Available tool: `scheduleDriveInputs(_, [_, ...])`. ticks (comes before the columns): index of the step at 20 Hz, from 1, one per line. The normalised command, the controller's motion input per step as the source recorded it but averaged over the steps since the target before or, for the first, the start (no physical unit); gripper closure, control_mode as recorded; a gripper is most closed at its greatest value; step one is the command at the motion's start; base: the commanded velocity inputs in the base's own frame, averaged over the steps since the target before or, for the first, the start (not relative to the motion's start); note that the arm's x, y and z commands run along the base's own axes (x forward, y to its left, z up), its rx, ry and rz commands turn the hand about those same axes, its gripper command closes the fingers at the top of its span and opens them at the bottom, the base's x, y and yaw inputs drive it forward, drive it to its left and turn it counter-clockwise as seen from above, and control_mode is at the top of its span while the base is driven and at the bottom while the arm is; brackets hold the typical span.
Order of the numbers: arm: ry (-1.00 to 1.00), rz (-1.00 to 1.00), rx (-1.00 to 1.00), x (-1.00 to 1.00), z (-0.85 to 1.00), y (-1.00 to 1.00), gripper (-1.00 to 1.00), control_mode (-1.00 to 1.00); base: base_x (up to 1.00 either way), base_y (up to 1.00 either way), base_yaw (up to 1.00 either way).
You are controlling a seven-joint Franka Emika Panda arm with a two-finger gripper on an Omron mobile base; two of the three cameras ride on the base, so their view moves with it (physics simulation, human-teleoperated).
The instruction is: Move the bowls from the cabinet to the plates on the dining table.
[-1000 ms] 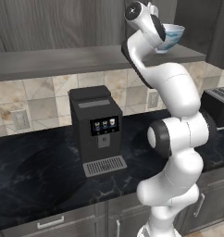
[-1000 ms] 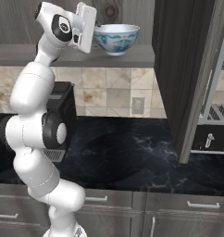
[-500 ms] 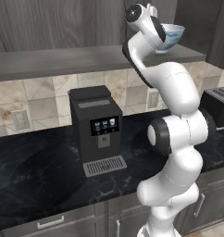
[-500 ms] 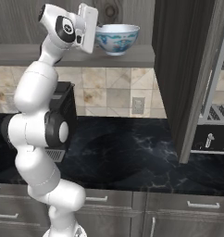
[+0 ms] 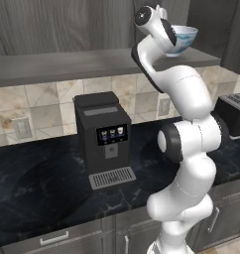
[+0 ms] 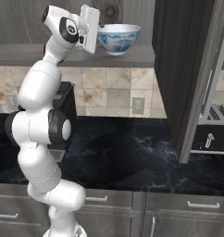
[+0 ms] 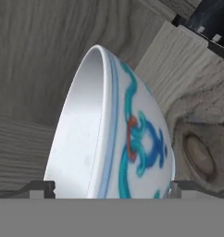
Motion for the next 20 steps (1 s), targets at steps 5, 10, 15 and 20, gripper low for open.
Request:
scheduleDriveInputs(5, [-0.01,0.00,0.00,0.26,-0.04,0.00,-1.00,-1.00,0.00,0.00,0.00])
scheduleDriveInputs(10, [0.00,0.00,0.00,0.30,-0.10,0.00,-1.00,-1.00,0.00,0.00,0.00])
scheduleDriveInputs(15, [0.04,-0.02,0.02,0.08,-0.22,-0.13,-1.00,-1.00,0.00,0.00,0.00])
scheduleDriveInputs(20, [0.04,-0.04,0.03,0.00,-0.23,-0.20,-1.00,-1.00,0.00,0.00,0.00])
